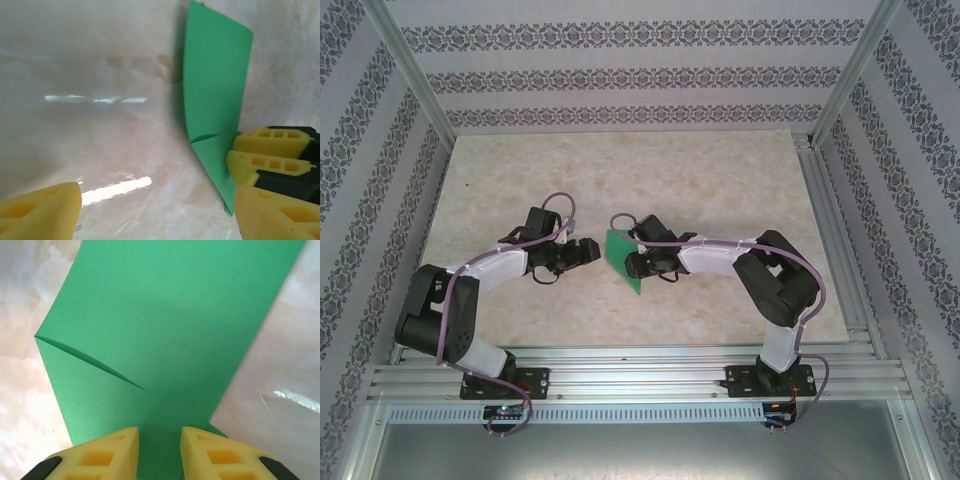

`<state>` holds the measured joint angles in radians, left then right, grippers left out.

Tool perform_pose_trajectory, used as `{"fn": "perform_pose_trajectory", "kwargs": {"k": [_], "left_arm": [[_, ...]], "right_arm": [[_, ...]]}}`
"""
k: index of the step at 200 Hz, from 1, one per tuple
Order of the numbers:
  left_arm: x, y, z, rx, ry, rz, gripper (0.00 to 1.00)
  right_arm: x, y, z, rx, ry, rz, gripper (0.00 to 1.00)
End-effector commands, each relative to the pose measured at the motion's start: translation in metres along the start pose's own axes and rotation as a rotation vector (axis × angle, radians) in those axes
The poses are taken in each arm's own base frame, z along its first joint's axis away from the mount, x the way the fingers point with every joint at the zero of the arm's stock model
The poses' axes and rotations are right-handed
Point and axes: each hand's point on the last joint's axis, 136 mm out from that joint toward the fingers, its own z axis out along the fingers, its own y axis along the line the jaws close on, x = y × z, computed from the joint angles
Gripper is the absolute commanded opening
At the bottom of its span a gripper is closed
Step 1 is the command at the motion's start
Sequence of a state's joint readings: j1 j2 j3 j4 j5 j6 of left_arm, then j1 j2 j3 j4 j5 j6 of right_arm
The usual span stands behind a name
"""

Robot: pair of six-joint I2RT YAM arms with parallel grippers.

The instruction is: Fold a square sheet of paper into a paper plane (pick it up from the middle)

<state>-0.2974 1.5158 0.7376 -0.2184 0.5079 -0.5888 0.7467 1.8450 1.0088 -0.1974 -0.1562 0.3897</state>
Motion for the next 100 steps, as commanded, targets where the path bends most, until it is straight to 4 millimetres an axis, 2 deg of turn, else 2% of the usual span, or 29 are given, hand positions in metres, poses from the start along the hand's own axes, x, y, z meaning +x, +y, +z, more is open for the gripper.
{"fn": "perform_pose_trajectory", "kwargs": {"k": [1,50,100], "left_arm": [[-0.004,-0.034,0.011,0.138,0.004,0.039,0.76],[0.0,-0.041,0.039,0.156,0.039,-0.031,0.6],[-0.004,-0.046,0.049,0.188,0.046,-0.07,0.43]], "right_arm": [[0.019,-0.003,0.002,-0.053,0.045,-0.081,0.29],[0.011,-0.009,0.002,-0.084,-0.007,-0.057,0.29],[0.008,-0.009,0.0,-0.126,-0.041,-0.041,0.29]]}}
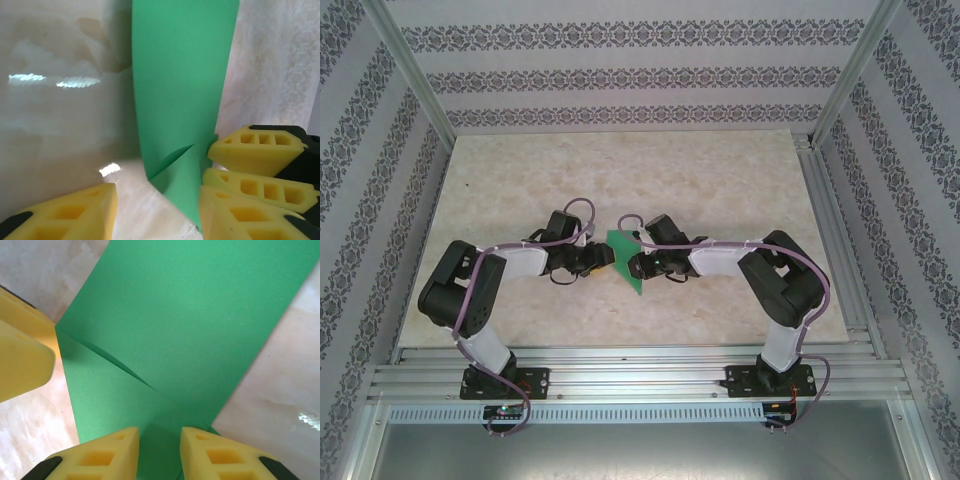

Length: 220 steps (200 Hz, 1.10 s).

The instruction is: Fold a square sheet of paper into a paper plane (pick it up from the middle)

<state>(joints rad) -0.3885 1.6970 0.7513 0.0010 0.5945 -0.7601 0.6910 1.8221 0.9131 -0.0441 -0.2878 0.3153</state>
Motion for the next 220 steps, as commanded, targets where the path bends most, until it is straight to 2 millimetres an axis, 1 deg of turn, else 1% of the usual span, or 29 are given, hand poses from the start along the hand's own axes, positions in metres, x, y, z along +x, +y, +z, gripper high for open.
{"fn": "perform_pose_trajectory", "kwargs": {"k": [1,26,69,85,97,119,135,151,168,181,194,205,214,220], "left_arm": [[-0.016,-0.025,0.003,0.079,-0.034,0.015,0.43],[-0.017,-0.023,0.007,0.076,-0.025,0.0,0.34],[-0.018,-0.022,0.01,0.074,-0.019,-0.006,0.24],[-0.018,-0.022,0.01,0.071,-0.019,-0.006,0.16],[-0.019,-0.023,0.009,0.066,-0.024,-0.008,0.11],[-0.019,-0.024,0.007,0.047,-0.03,-0.003,0.06],[-0.017,-0.025,0.006,0.028,-0.032,0.001,0.04],[-0.017,-0.027,0.005,0.01,-0.04,0.008,0.04],[-0.016,-0.028,0.005,-0.02,-0.048,0.015,0.03],[-0.017,-0.031,0.005,-0.036,-0.054,0.02,0.04],[-0.017,-0.033,0.005,-0.056,-0.06,0.024,0.04],[-0.017,-0.034,0.004,-0.071,-0.069,0.026,0.04],[-0.017,-0.034,0.005,-0.078,-0.071,0.022,0.04],[-0.017,-0.035,0.005,-0.079,-0.072,0.021,0.04]], "right_arm": [[0.008,-0.008,0.001,-0.001,0.005,0.006,0.29],[0.005,-0.01,-0.002,-0.008,-0.014,0.011,0.29],[-0.005,-0.007,-0.008,-0.017,-0.057,-0.012,0.29],[-0.01,-0.007,-0.011,-0.008,-0.076,-0.019,0.29],[-0.016,-0.007,-0.018,0.002,-0.111,-0.019,0.3],[-0.037,-0.002,-0.041,0.014,-0.215,-0.025,0.35],[-0.051,0.002,-0.063,0.035,-0.306,-0.031,0.44],[-0.059,0.008,-0.081,0.056,-0.391,-0.063,0.51],[-0.058,0.013,-0.093,0.121,-0.46,-0.134,0.56],[-0.055,0.019,-0.097,0.158,-0.498,-0.195,0.56],[-0.049,0.021,-0.095,0.168,-0.516,-0.236,0.55],[-0.044,0.018,-0.092,0.172,-0.52,-0.246,0.53],[-0.039,0.016,-0.087,0.173,-0.511,-0.252,0.51],[-0.035,0.018,-0.083,0.161,-0.507,-0.288,0.47]]}}
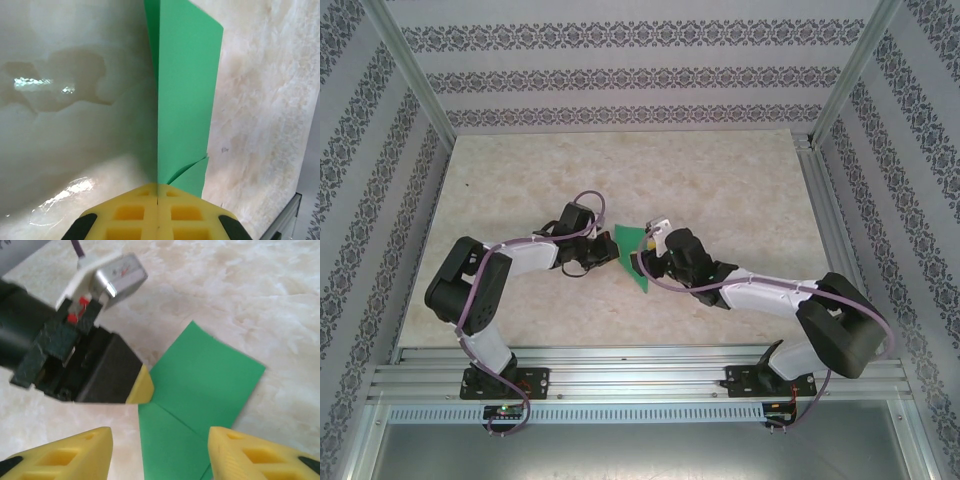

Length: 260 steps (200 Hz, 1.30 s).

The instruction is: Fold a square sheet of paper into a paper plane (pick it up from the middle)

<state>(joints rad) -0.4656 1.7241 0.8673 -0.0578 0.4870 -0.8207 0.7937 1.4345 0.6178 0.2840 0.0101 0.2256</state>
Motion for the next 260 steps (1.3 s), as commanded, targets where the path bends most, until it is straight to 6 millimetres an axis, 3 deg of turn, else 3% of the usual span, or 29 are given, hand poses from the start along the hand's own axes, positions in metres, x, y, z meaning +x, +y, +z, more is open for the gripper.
{"fn": "perform_pose_trajectory", "kwargs": {"k": [1,26,68,141,205,260], "left_arm": [[-0.005,-0.008,-0.007,-0.032,-0.033,0.013,0.04],[-0.005,-0.008,-0.006,-0.038,-0.035,0.003,0.04],[-0.003,-0.011,-0.006,-0.038,-0.03,0.0,0.04],[-0.001,-0.017,-0.009,-0.017,-0.017,-0.008,0.04],[-0.002,-0.022,-0.013,-0.004,-0.021,-0.015,0.05],[0.001,-0.022,-0.013,-0.004,-0.012,-0.024,0.05]], "right_arm": [[0.006,-0.009,0.003,0.046,-0.05,-0.089,0.47],[0.021,0.01,0.001,0.031,-0.158,-0.238,0.47],[0.043,0.024,0.026,0.066,-0.085,-0.367,0.45],[0.052,0.02,0.058,0.14,-0.029,-0.407,0.43],[0.06,0.02,0.07,0.146,-0.005,-0.383,0.3],[0.055,0.015,0.073,0.178,-0.028,-0.37,0.28]]}}
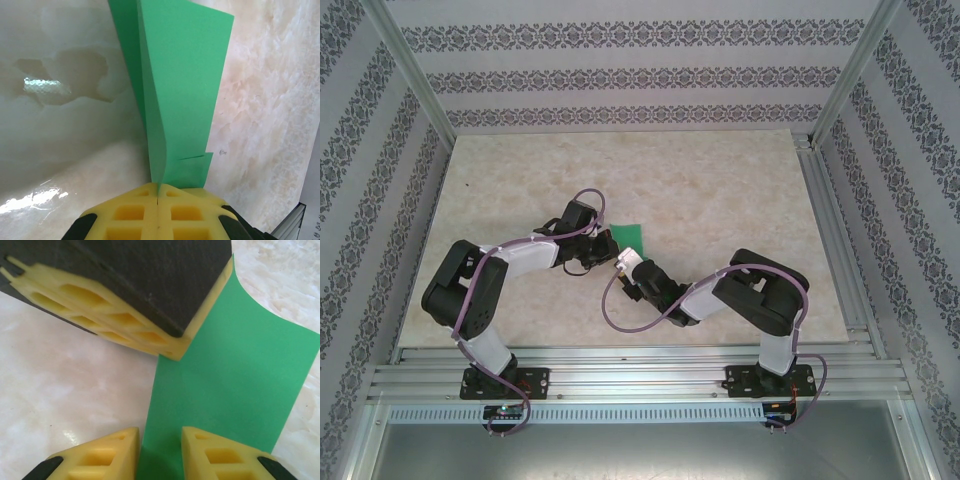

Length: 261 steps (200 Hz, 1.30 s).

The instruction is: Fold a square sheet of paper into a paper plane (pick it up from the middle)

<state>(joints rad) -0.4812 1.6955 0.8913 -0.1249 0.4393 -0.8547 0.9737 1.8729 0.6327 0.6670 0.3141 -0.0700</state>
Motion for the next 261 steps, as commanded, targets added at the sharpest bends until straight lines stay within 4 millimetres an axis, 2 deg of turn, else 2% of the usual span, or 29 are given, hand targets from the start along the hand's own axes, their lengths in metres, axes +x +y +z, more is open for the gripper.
{"fn": "perform_pose_trajectory", "kwargs": {"k": [1,59,117,137,163,221,261], "left_arm": [[0.002,-0.017,-0.007,0.035,0.005,0.004,0.05],[0.002,-0.014,-0.005,0.027,0.005,-0.001,0.05],[0.001,-0.015,-0.006,0.025,0.002,-0.001,0.1],[-0.001,-0.016,-0.007,0.026,-0.005,0.002,0.15],[-0.007,-0.019,-0.013,0.03,-0.028,0.006,0.26],[-0.021,-0.012,-0.03,0.006,-0.108,0.02,0.54],[-0.021,-0.013,-0.033,0.016,-0.127,0.059,0.59]], "right_arm": [[-0.011,-0.003,0.003,0.033,-0.035,0.028,0.28],[-0.024,-0.006,0.004,0.039,-0.08,0.07,0.28],[-0.026,-0.005,0.003,-0.008,-0.101,0.13,0.13],[-0.023,-0.004,0.001,-0.038,-0.108,0.172,0.08],[-0.019,-0.005,0.0,-0.084,-0.119,0.258,0.02],[-0.025,-0.019,-0.011,-0.197,-0.169,0.517,0.0],[-0.032,-0.03,-0.016,-0.28,-0.193,0.724,0.0]]}}
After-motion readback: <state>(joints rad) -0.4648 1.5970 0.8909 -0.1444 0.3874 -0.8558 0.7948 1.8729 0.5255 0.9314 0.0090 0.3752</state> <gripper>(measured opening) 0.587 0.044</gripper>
